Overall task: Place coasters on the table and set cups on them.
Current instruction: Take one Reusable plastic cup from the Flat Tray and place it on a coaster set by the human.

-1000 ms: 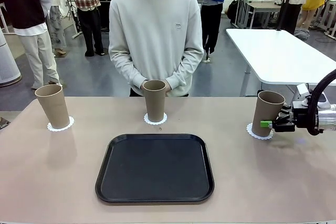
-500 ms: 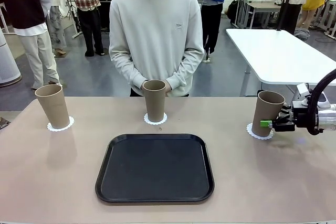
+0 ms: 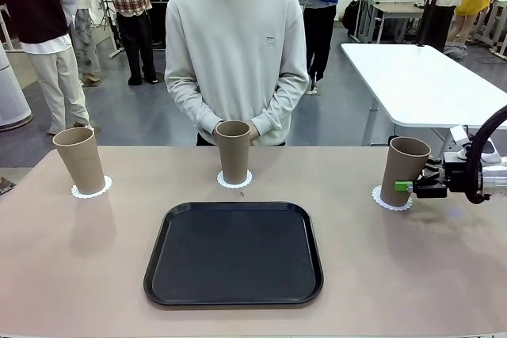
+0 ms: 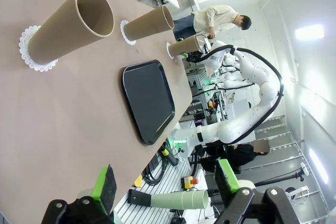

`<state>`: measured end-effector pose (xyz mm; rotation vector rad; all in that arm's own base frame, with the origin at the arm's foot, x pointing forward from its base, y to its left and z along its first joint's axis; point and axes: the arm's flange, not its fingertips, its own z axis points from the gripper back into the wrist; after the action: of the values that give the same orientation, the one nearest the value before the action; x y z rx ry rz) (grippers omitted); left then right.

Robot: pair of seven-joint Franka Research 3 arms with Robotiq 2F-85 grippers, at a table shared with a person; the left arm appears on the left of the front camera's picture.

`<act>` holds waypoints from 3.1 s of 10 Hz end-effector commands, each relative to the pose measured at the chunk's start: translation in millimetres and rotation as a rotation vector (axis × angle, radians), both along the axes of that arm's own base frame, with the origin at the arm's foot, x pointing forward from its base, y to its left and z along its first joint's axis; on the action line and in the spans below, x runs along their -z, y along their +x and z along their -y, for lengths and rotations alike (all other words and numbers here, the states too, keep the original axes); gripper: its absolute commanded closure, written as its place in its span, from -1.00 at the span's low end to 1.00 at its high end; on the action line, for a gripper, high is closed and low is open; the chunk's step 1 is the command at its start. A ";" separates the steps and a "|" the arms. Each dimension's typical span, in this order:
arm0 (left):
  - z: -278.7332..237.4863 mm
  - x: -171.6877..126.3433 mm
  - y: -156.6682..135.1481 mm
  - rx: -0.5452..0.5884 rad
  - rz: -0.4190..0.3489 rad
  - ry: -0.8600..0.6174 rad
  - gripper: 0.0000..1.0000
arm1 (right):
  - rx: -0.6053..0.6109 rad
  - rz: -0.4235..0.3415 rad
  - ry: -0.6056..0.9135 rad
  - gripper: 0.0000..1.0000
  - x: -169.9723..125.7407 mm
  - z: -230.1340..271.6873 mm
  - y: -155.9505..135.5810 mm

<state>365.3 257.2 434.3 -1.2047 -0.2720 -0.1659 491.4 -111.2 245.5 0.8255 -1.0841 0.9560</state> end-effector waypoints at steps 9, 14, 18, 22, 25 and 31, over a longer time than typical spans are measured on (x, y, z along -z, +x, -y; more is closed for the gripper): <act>-1.2 -1.7 -0.6 -0.004 0.004 -0.004 -1.00 | -0.008 -0.005 0.013 -1.00 4.6 22.9 -4.4; -1.2 -1.7 -0.6 -0.004 0.004 -0.004 -1.00 | -0.041 -0.017 0.015 -1.00 4.9 22.0 -11.1; -1.2 -1.7 -0.6 -0.004 0.004 -0.004 -1.00 | -0.021 -0.024 0.022 -1.00 4.9 35.3 -17.0; -1.2 -1.7 -0.6 -0.004 0.004 -0.004 -1.00 | 0.009 -0.022 0.022 -1.00 -0.4 56.7 -28.6; -1.2 -1.7 -0.6 -0.004 0.004 -0.004 -1.00 | 0.067 -0.155 -0.144 -1.00 -67.4 27.3 -71.2; -1.2 -1.7 -0.6 -0.004 0.004 -0.004 -1.00 | 0.225 -0.393 -0.598 -1.00 -211.1 -15.3 -112.5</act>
<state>365.6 256.9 434.3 -1.2048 -0.2715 -0.1665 385.8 -106.7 447.5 0.3360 -0.5556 0.8015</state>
